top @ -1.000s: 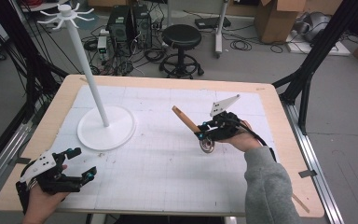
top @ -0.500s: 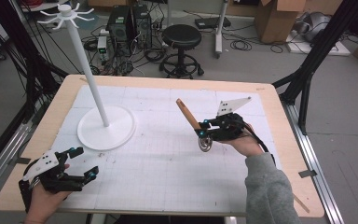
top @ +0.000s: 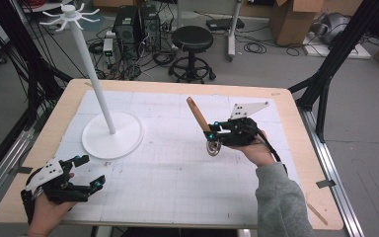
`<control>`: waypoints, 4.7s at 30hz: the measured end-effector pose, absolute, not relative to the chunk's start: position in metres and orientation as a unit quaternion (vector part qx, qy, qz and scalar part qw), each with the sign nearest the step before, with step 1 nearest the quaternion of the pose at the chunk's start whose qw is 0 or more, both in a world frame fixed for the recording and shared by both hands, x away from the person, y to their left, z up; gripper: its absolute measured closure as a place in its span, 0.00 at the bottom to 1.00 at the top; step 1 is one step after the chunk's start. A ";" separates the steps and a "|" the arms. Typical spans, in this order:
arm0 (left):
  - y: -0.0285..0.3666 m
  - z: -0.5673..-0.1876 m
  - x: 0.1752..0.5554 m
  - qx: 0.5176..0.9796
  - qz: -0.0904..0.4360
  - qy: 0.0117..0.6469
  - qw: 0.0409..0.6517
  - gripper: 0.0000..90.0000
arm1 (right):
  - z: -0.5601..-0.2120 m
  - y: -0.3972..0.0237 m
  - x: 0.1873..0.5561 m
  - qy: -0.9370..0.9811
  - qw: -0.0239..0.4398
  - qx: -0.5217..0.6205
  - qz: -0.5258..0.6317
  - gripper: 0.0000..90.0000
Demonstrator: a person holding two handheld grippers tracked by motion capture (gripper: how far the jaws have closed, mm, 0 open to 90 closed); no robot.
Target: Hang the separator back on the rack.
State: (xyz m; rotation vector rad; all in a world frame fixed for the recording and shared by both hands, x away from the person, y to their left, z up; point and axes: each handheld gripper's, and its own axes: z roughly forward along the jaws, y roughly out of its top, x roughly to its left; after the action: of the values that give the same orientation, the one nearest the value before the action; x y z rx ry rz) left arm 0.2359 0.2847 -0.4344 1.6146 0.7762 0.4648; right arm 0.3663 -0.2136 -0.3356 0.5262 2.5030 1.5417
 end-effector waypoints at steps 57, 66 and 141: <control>0.291 -0.434 0.232 0.692 0.205 0.339 0.603 0.03 | -0.296 -0.165 0.372 0.783 0.063 0.171 0.595 0.78; 0.292 -0.435 0.231 0.691 0.206 0.341 0.603 0.03 | -0.287 -0.151 0.373 0.781 0.056 0.158 0.602 0.78; 0.307 -0.433 0.219 0.677 0.214 0.354 0.609 0.03 | -0.224 -0.064 0.397 0.769 0.102 0.160 0.611 0.78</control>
State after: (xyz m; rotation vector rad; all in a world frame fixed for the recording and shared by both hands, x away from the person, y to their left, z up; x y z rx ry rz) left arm 0.2187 0.3072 -0.4325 1.5629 0.8182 0.4949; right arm 0.3965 -0.0640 -0.2237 0.4710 2.2694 1.8041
